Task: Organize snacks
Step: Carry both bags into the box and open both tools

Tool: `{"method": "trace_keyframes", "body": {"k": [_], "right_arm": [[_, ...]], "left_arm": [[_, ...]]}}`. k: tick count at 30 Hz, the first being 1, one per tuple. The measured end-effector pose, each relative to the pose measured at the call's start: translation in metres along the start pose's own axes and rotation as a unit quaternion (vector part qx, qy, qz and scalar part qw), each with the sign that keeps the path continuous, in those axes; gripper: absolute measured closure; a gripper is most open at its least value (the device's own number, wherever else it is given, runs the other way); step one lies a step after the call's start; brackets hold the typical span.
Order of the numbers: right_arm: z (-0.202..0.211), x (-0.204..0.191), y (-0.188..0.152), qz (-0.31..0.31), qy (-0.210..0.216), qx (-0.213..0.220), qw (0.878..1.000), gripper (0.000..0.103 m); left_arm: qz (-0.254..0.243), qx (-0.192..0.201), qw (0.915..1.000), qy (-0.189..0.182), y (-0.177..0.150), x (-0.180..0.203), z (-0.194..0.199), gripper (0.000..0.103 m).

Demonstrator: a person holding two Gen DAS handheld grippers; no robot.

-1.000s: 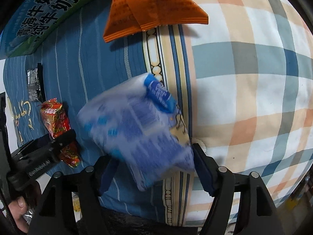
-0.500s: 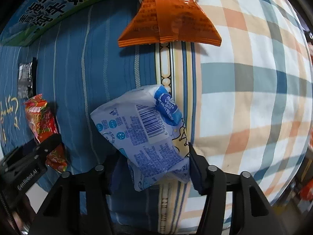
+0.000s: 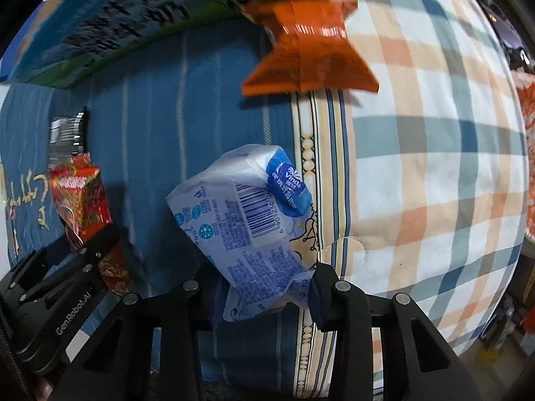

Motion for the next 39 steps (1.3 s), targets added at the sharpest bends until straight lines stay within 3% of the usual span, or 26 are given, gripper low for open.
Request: {"method": "trace_keyframes", "body": {"k": [7, 15, 20, 27, 32, 37, 39], "right_arm": [[0.073, -0.020, -0.003, 0.003, 0.005, 0.063, 0.998, 0.062], [0.162, -0.038, 0.001, -0.004, -0.009, 0.142, 0.990, 0.062], [0.188, -0.034, 0.010, -0.007, -0.013, 0.171, 0.985, 0.062], [0.192, -0.031, 0.027, -0.005, 0.001, 0.191, 0.982, 0.062], [0.190, -0.030, 0.074, -0.010, 0.032, 0.192, 0.981, 0.062], [0.181, -0.016, 0.140, -0.022, 0.040, 0.179, 0.983, 0.062], [0.170, -0.007, 0.170, -0.033, 0.040, 0.164, 0.985, 0.062]], "left_arm": [[-0.024, 0.084, 0.9959, -0.023, 0.004, -0.004, 0.087, 0.056], [-0.013, 0.129, 0.9889, -0.073, 0.027, 0.001, 0.146, 0.056], [-0.010, 0.151, 0.9841, -0.092, 0.035, 0.000, 0.181, 0.056], [-0.005, 0.176, 0.9769, -0.122, 0.063, 0.002, 0.220, 0.056], [0.001, 0.161, 0.9757, -0.149, 0.101, 0.005, 0.232, 0.056], [0.007, 0.140, 0.9794, -0.146, 0.172, 0.012, 0.224, 0.056], [0.015, 0.112, 0.9827, -0.146, 0.207, 0.017, 0.211, 0.056]]}}
Point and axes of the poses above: each gripper's, at about its wrist camera, not at the fingertips, and z roughly against the way its jaws point, x to its right, y to its top, the point moved 6 cm from there along -z, roughly the way its jaws point, and after that the axes turned 15 degrees about z, right-handed, at the moved point
